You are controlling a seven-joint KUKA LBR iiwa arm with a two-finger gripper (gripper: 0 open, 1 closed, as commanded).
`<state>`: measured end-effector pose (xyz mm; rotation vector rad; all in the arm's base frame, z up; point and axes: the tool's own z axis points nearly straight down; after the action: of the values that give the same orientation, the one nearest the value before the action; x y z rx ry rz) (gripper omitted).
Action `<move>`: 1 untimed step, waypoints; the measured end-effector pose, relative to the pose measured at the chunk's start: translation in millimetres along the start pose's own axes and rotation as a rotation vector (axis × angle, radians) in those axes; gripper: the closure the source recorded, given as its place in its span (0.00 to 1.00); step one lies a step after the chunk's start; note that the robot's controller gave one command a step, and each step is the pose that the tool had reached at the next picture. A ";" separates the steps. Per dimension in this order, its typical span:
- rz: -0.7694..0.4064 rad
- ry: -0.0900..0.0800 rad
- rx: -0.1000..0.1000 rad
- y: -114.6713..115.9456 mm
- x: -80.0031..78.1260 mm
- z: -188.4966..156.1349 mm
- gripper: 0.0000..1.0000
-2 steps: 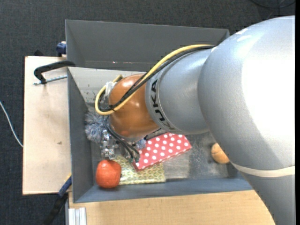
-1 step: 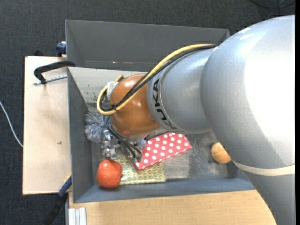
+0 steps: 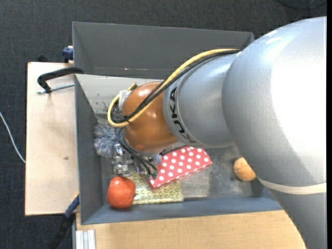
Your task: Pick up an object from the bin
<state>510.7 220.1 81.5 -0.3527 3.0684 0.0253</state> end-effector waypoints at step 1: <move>0.134 0.046 0.010 -0.8 -17.6 -16.8 1.00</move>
Offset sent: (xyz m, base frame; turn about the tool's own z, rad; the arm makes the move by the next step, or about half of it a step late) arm 0.0176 -0.0163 0.0169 0.3008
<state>527.2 222.9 99.3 -0.1493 3.1313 0.0070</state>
